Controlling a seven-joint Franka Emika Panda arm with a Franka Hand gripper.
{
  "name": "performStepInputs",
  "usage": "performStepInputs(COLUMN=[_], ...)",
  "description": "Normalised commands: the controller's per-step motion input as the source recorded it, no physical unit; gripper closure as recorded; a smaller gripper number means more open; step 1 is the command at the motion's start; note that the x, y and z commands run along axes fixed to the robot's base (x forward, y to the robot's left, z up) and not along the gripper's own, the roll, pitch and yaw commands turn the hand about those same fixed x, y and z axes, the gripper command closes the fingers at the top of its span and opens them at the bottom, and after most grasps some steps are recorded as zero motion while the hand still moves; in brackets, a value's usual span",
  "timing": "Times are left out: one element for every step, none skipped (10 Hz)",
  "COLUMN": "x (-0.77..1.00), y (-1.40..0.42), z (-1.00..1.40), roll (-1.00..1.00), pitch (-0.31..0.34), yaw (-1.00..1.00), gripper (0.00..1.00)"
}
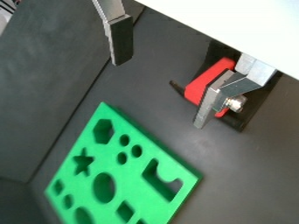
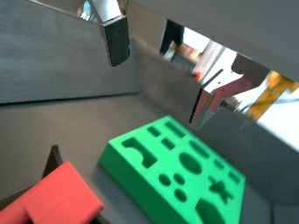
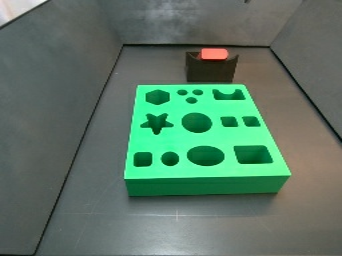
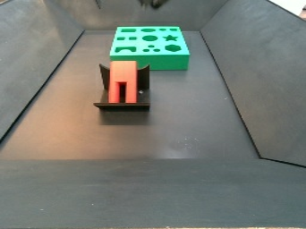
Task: Pick up the square-circle object. Move up. Place the square-circle object on the fixture. Regrasp the square-circle object. Move to above the board. Insert the square-circle object.
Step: Regrasp the square-circle object.
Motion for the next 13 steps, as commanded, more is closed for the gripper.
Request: performStepInputs(x=[-0.03, -0.02, -0.03, -0.03, -0.05, -0.05, -0.04, -0.04, -0.03, -0.03, -0.02, -0.02, -0.01], y=[-0.05, -0.03, -0.04, -0.04, -0.03, -0.02, -0.03, -0.02, -0.02, -0.02, -0.02, -0.01, -0.02], z=[0.02, 0.03, 0.02, 0.02, 0.02, 0.01, 0.00, 0.00, 0.00, 0.00, 0.00, 0.01, 0.01], roll=[1.00, 1.00, 1.00, 1.00, 1.00, 1.00, 1.00, 1.00, 1.00, 1.00, 1.00, 1.00, 1.00], pitch=[0.033, 0.034, 0.030, 0.027, 0.018, 0.014, 0.006, 0.001, -0.008, -0.011, -0.015, -0.014, -0.010], yaw=[0.03, 0.03, 0.03, 0.03, 0.03, 0.03, 0.03, 0.04, 0.04, 0.04, 0.04, 0.04, 0.04], gripper=[0.00, 0.00, 0.00, 0.00, 0.00, 0.00, 0.00, 0.00, 0.00, 0.00, 0.00, 0.00, 0.00])
